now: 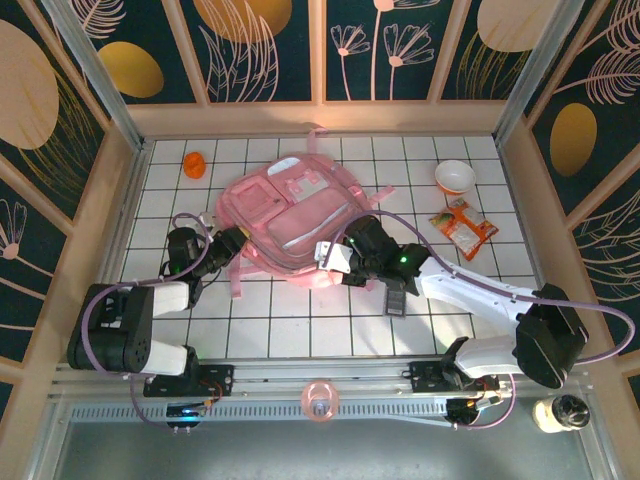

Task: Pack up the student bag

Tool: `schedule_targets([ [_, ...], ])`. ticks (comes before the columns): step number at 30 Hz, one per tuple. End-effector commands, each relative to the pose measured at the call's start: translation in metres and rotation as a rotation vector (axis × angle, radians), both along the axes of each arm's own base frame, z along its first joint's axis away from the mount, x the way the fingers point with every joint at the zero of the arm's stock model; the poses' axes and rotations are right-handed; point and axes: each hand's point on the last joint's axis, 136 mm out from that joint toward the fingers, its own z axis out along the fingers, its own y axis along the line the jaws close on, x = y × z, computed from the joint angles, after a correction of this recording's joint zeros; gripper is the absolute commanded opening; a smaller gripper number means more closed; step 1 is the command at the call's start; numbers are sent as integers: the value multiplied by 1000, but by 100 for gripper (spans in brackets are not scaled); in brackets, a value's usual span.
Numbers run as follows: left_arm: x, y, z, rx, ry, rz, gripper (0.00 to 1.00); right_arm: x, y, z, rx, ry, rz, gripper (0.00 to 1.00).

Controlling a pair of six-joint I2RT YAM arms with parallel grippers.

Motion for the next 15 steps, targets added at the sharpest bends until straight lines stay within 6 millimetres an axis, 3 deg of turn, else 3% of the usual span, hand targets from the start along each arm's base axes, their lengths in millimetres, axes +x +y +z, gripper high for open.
schedule_targets([
  [1,-5,-2,7,27,-35,-33,18,7,8,25,78,-33,-18,0],
  [9,-9,6,12,135,-67,-29,5,17,16,31,153,-7,-99,0],
  [15,-13,5,33,238,-173,-83,4,27,32,42,280,69,-188,0],
])
